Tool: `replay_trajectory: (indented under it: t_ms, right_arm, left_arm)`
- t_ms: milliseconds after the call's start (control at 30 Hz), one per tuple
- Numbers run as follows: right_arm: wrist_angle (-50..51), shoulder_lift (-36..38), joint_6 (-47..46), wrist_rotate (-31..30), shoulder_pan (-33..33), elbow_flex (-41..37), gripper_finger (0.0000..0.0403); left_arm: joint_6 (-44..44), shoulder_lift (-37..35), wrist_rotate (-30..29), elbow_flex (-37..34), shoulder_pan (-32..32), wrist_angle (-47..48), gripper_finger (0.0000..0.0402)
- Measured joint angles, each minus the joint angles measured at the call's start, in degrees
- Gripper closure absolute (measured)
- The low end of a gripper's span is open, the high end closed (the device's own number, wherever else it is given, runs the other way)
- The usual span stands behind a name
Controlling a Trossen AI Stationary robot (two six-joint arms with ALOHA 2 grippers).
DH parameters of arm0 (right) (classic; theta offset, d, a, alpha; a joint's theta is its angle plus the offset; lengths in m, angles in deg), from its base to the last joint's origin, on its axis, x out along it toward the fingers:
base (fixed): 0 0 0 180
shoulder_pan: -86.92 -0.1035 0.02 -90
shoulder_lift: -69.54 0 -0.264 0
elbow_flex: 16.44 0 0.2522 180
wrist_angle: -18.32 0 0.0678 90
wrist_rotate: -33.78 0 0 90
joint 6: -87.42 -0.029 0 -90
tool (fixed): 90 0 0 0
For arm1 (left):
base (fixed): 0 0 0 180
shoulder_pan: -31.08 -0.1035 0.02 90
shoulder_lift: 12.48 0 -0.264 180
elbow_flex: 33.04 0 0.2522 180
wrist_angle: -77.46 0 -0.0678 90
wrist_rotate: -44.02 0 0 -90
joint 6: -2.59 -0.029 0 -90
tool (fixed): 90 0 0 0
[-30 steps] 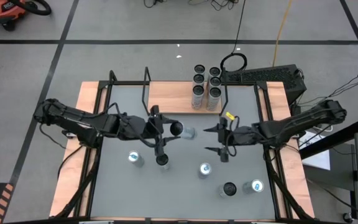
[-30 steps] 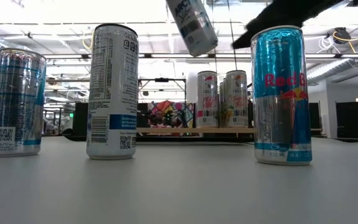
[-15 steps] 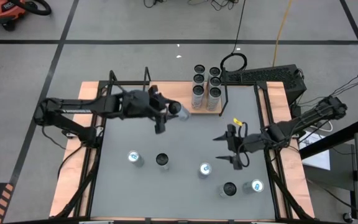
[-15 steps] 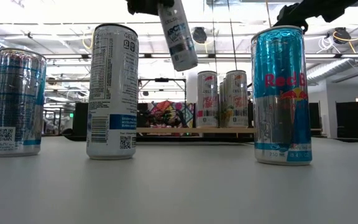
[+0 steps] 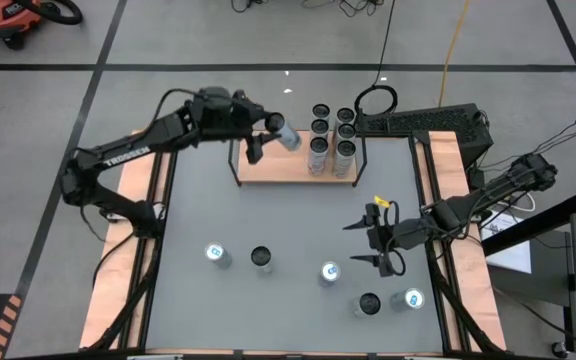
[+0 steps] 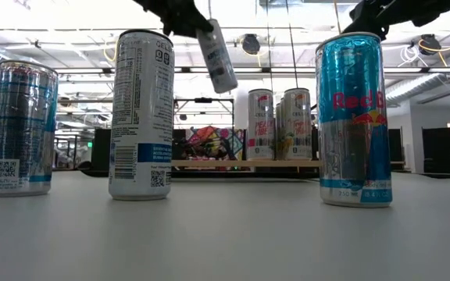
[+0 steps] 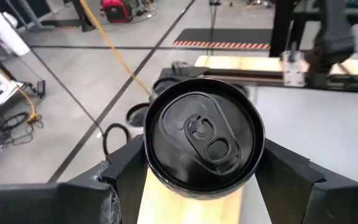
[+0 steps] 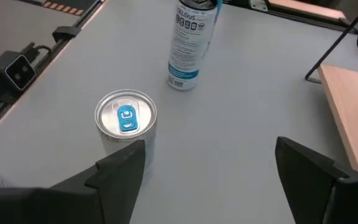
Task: Place canned beverage on shelf
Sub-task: Put the top white blue soda can on the shelf
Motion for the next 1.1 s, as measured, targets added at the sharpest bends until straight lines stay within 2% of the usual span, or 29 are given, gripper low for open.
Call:
replay_trajectory:
  t_ms: [167,367,533,767,967,1100]
  right_arm:
    - [-0.62,0.02,3.17,-2.97,0.00,0.00,0.0112]
    - [-1.07,0.02,6.55,-11.19,0.02,0.00,0.0122]
    - [-1.22,0.04,7.09,-13.43,0.04,0.00,0.0129]
    - [-1.21,0.04,8.26,-13.75,0.04,0.00,0.0138]
    - [0.98,0.04,8.65,-20.75,0.04,0.00,0.0146]
    - [3.00,0.07,8.33,-20.78,0.04,0.00,0.0148]
  left_arm:
    - [-2.82,5.51,6.24,3.53,-4.76,1.00,0.0157]
    - [-5.00,11.72,7.45,7.19,-8.74,2.68,0.0157]
    - [-5.72,15.22,8.78,7.36,-11.61,2.82,0.0157]
    - [-5.72,17.42,11.99,7.39,-14.47,2.59,0.0157]
    - [-5.78,17.57,12.12,7.39,-14.85,0.28,0.0157]
    - [-5.78,17.57,12.97,7.39,-14.83,-0.26,0.0157]
